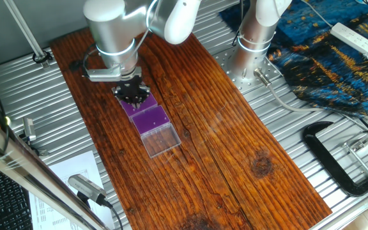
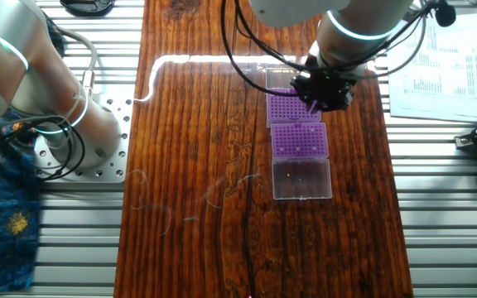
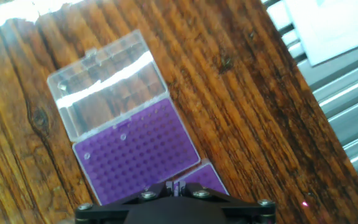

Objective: Transfer all small pipette tips from one holder to another

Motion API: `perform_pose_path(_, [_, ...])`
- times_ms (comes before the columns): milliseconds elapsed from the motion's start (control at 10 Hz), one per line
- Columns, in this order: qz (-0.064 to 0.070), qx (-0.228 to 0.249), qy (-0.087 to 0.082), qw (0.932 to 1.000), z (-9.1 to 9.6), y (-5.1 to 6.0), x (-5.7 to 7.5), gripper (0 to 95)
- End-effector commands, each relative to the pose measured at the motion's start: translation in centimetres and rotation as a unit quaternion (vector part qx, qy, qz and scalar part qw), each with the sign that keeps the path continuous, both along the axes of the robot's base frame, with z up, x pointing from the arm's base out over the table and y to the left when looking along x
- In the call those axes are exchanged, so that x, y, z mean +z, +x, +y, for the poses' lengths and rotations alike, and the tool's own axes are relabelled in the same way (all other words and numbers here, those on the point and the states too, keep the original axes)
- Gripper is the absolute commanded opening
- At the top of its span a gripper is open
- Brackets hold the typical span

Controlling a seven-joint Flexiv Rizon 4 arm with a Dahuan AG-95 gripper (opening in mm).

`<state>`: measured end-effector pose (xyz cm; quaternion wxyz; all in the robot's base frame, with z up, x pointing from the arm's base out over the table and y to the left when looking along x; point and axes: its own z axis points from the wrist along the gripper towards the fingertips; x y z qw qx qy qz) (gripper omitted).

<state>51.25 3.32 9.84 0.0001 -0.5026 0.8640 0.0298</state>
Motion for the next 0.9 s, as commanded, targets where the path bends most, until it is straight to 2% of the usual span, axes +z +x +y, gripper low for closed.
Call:
perform_pose_path(100, [0.001, -0.016, 0.009, 0.9998, 1.1, -0.1, -0.3, 0.0])
perform_pose_path(500, [0.004, -0.048, 0.008, 0.9988, 3.0, -1.2, -1.0, 0.0])
perform_pose_path(900, [0.007, -0.059, 0.016, 0.9981, 2.6, -2.1, -1.5, 0.0])
